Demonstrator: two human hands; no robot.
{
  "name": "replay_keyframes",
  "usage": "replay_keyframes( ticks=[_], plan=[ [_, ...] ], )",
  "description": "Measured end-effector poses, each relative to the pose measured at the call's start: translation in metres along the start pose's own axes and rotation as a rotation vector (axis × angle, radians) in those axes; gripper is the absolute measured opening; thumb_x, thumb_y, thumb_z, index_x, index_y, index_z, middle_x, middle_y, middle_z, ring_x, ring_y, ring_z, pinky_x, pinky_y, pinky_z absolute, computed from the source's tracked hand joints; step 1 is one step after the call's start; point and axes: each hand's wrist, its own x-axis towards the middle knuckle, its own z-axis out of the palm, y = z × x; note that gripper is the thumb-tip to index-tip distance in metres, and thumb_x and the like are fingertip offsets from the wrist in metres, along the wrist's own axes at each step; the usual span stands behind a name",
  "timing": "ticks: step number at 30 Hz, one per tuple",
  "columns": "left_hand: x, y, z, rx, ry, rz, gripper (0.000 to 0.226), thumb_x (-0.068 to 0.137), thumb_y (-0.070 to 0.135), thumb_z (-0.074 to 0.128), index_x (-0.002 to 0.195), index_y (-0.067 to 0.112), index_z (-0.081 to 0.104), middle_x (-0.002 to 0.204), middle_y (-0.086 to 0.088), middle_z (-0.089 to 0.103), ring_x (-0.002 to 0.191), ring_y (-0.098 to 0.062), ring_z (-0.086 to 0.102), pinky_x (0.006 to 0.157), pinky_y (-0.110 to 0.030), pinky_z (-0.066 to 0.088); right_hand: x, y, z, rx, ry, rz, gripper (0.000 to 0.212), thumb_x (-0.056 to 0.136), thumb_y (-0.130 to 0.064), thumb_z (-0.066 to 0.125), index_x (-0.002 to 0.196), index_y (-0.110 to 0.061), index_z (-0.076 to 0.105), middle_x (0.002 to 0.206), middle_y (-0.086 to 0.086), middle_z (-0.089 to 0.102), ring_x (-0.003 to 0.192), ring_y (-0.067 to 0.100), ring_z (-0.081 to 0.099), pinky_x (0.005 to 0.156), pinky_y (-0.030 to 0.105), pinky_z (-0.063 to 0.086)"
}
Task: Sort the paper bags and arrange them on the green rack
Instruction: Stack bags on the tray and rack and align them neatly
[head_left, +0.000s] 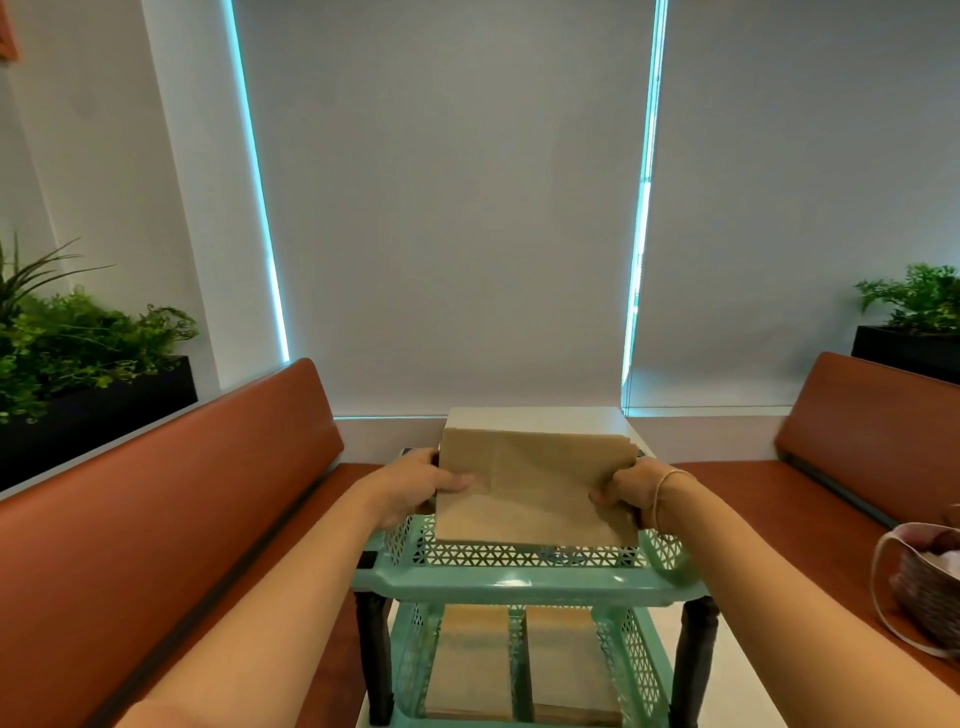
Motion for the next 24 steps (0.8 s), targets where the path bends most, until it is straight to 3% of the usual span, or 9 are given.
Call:
replay_keyframes(
  ticks=[3, 7, 12, 14, 16, 18, 20, 24],
  plan=[
    [0.001, 0.006, 0.0, -0.105, 0.014, -0.111, 0.025, 0.091, 0.019, 0.06, 0.111, 0.005, 0.06, 0.087, -0.005, 0.068, 0.075, -0.018, 0.064, 0.062, -0.027, 0.052, -0.002, -0.005, -0.006, -0.007, -0.042, 0.044, 0.047, 0.077, 0.0, 0.07, 0.118, 0.002, 0.048, 0.116, 0.026, 0.058, 0.089, 0.036, 0.06, 0.087, 0.049, 0.051],
    [0.003, 0.01, 0.008, -0.169, 0.074, -0.255, 0.014, 0.092, 0.023, 0.057, 0.092, 0.009, 0.056, 0.08, -0.007, 0.063, 0.071, -0.02, 0.061, 0.065, -0.033, 0.052, -0.006, -0.008, -0.002, -0.012, -0.066, 0.063, 0.043, 0.082, 0.0, 0.065, 0.118, 0.0, 0.042, 0.1, 0.021, 0.057, 0.07, 0.03, 0.056, 0.086, 0.05, 0.051],
    [0.008, 0.01, 0.019, -0.192, 0.125, -0.39, 0.018, 0.091, 0.023, 0.057, 0.088, 0.008, 0.048, 0.078, -0.01, 0.06, 0.071, -0.024, 0.059, 0.065, -0.037, 0.05, -0.009, -0.007, 0.007, -0.193, -0.011, 0.04, 0.036, 0.091, -0.009, 0.054, 0.124, 0.002, 0.043, 0.081, 0.012, 0.048, 0.087, 0.026, 0.056, 0.094, 0.036, 0.048],
    [0.011, 0.009, 0.022, -0.182, 0.13, -0.405, 0.019, 0.091, 0.023, 0.057, 0.095, 0.007, 0.048, 0.083, -0.011, 0.06, 0.074, -0.025, 0.06, 0.066, -0.039, 0.05, -0.008, -0.006, 0.011, -0.265, -0.008, 0.041, 0.034, 0.092, -0.008, 0.052, 0.123, 0.003, 0.047, 0.083, 0.012, 0.048, 0.098, 0.028, 0.052, 0.097, 0.036, 0.046],
    [0.013, 0.007, 0.024, -0.164, 0.128, -0.419, 0.019, 0.091, 0.023, 0.057, 0.099, 0.007, 0.048, 0.086, -0.011, 0.06, 0.075, -0.025, 0.061, 0.066, -0.04, 0.05, -0.006, -0.004, 0.014, -0.331, 0.004, 0.036, 0.03, 0.092, -0.007, 0.051, 0.121, 0.002, 0.05, 0.094, 0.013, 0.051, 0.096, 0.026, 0.048, 0.093, 0.034, 0.046],
    [0.015, 0.006, 0.025, -0.145, 0.133, -0.425, 0.019, 0.091, 0.022, 0.056, 0.1, 0.007, 0.048, 0.086, -0.01, 0.06, 0.075, -0.025, 0.061, 0.066, -0.039, 0.05, -0.007, -0.004, 0.018, -0.368, 0.01, 0.043, 0.019, 0.093, -0.009, 0.05, 0.111, -0.001, 0.052, 0.099, 0.012, 0.05, 0.095, 0.025, 0.047, 0.089, 0.032, 0.045],
    [0.013, 0.007, 0.025, -0.123, 0.137, -0.432, 0.018, 0.091, 0.022, 0.057, 0.095, 0.008, 0.047, 0.085, -0.01, 0.059, 0.074, -0.025, 0.059, 0.067, -0.039, 0.049, -0.008, -0.004, 0.021, -0.406, 0.041, 0.041, 0.009, 0.095, -0.013, 0.047, 0.091, -0.005, 0.051, 0.084, 0.008, 0.05, 0.093, 0.023, 0.047, 0.085, 0.029, 0.044],
    [0.011, 0.011, 0.025, -0.071, 0.147, -0.431, 0.02, 0.092, 0.025, 0.056, 0.091, 0.008, 0.045, 0.086, -0.011, 0.056, 0.075, -0.025, 0.056, 0.076, -0.041, 0.046, -0.004, -0.006, 0.027, -0.372, 0.071, 0.055, 0.024, 0.095, -0.016, 0.048, 0.073, -0.009, 0.046, 0.073, 0.005, 0.047, 0.085, 0.02, 0.05, 0.095, 0.028, 0.048]
  ],
)
